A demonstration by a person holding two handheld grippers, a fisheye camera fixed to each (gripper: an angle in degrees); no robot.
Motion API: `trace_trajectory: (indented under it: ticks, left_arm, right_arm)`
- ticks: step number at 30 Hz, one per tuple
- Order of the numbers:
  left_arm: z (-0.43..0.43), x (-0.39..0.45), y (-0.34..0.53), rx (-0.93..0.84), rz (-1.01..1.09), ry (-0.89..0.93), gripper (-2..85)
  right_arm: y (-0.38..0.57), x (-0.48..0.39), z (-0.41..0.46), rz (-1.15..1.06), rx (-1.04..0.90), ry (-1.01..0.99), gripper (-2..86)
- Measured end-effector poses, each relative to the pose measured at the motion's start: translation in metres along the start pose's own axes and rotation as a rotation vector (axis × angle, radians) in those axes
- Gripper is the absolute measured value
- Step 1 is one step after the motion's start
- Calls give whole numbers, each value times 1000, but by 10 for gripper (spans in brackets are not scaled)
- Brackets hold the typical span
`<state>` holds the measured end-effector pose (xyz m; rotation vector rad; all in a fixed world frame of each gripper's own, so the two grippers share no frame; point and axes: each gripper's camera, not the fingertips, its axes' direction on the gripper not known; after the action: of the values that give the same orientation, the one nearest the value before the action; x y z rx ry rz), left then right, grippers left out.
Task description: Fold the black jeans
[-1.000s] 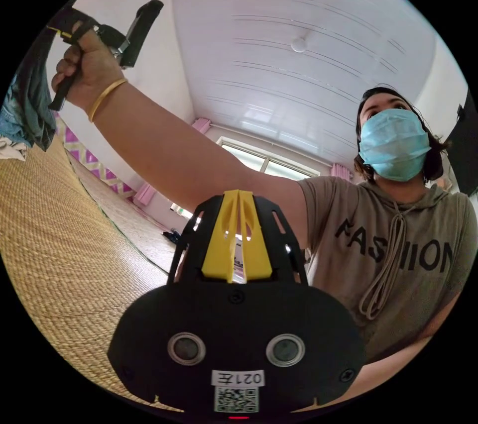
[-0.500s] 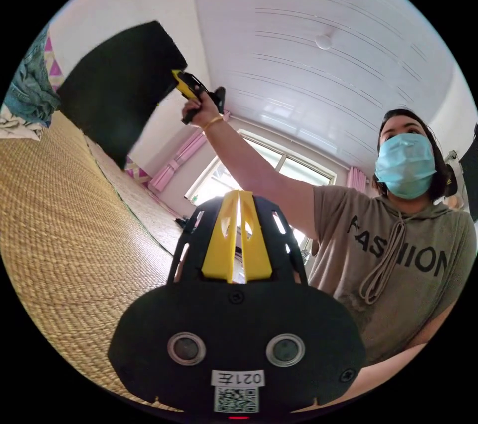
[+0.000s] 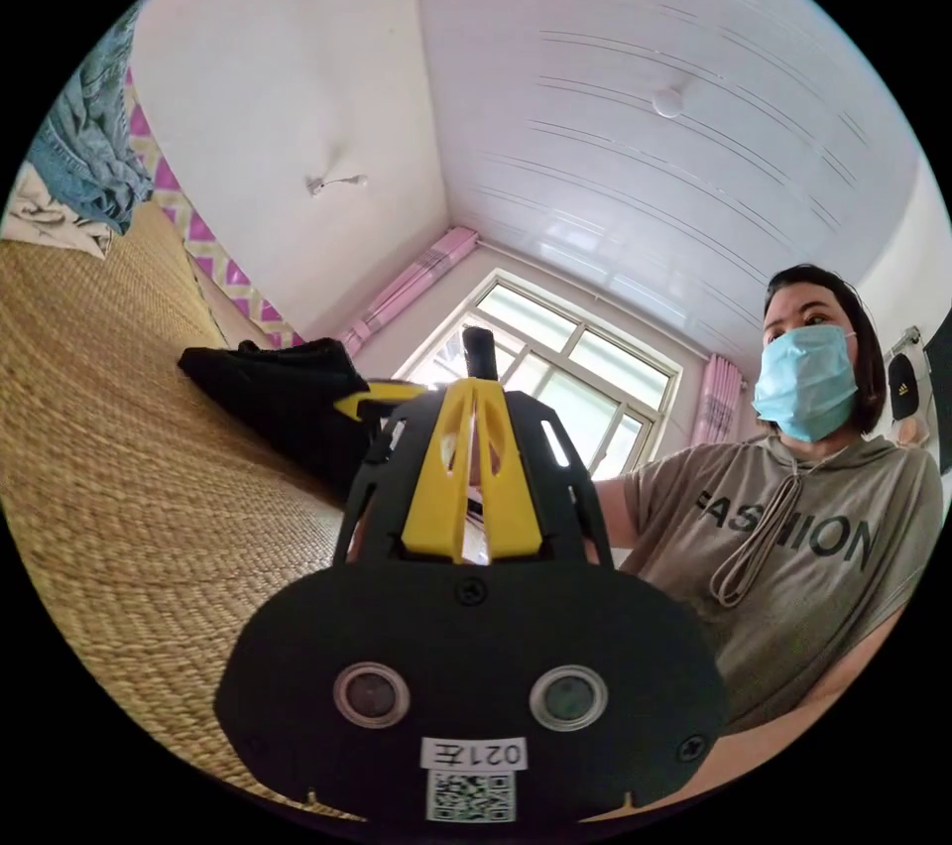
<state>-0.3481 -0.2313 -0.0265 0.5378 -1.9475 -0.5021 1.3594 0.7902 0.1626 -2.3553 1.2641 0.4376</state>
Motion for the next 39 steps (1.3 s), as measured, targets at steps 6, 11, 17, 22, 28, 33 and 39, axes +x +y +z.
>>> trace_trajectory:
  ticks: [6, 11, 17, 22, 28, 33, 39]
  left_arm:
    - [-12, -18, 6, 54, -30, -25, -9]
    - [-14, -26, 11, 59, -33, -36, -9]
    - [-18, -34, 19, 64, -42, -49, -9]
    - [-22, -40, 29, 68, -55, -65, -9]
    - [-22, -44, 41, 54, -65, -81, -9]
    - [-18, -48, 52, 23, -69, -103, -9]
    - [-22, -50, 67, 23, -75, -146, -9]
  right_arm:
    - [44, -47, 1, 35, 51, -3, 84]
    - [61, -41, -42, 12, 105, -103, 118]
    - [82, -48, -26, -57, 14, -10, 151]
    - [122, -5, -53, 59, 78, 62, 84]
    - [265, 219, -205, 476, 340, -252, 48]
    - [518, 446, -398, 831, 531, -159, 46]
    - [850, 593, -515, 1182, 474, 100, 52]
